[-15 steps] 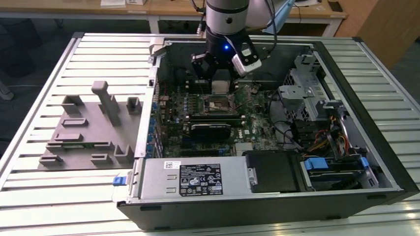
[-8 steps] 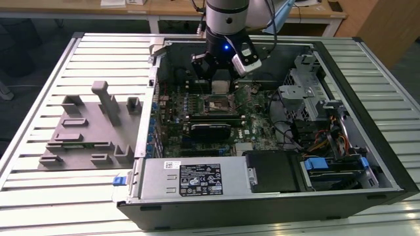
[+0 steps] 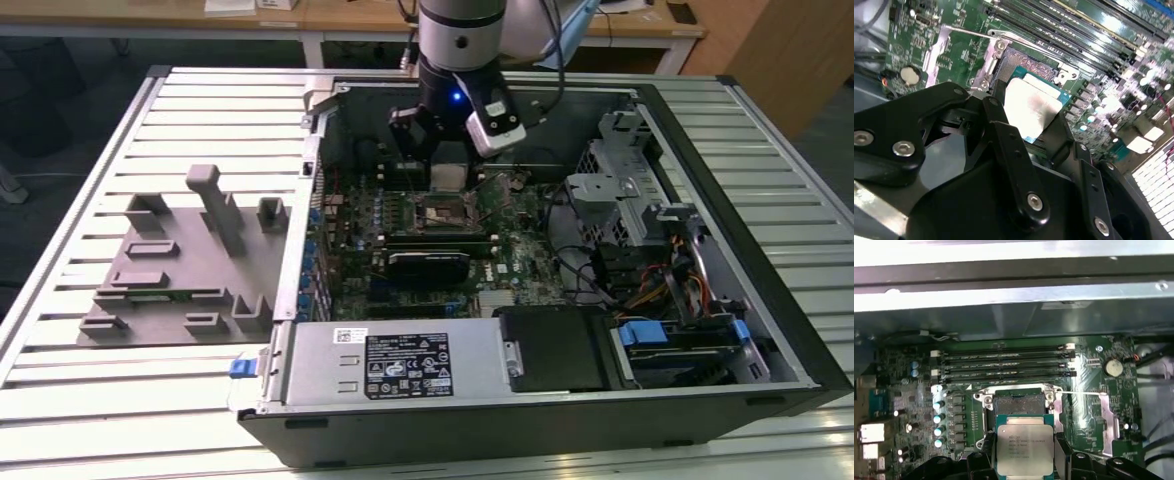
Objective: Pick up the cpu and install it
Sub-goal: 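Place the cpu into insertion slot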
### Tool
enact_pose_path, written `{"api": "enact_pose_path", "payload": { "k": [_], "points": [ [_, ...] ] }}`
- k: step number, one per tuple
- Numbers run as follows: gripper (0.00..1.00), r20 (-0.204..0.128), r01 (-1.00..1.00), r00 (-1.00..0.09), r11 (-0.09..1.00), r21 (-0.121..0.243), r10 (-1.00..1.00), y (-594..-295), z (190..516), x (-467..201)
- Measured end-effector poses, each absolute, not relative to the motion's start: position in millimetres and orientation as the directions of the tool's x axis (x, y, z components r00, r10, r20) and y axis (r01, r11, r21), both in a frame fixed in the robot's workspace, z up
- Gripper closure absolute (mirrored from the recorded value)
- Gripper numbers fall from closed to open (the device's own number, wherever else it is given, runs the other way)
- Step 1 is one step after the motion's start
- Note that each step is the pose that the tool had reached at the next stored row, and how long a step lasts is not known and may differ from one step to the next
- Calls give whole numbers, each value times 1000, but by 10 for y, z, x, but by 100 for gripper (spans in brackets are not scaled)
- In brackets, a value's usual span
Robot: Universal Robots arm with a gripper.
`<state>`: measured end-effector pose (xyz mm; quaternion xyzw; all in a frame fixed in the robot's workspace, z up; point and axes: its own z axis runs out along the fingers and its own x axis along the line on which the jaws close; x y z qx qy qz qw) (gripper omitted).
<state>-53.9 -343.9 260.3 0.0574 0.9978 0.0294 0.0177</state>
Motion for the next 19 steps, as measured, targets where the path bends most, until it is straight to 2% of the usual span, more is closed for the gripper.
{"api": "enact_pose_path", "payload": {
  "k": [19],
  "points": [
    [46, -32, 442, -895, 895, 61, 444, -3439, 2579, -539]
  ]
}}
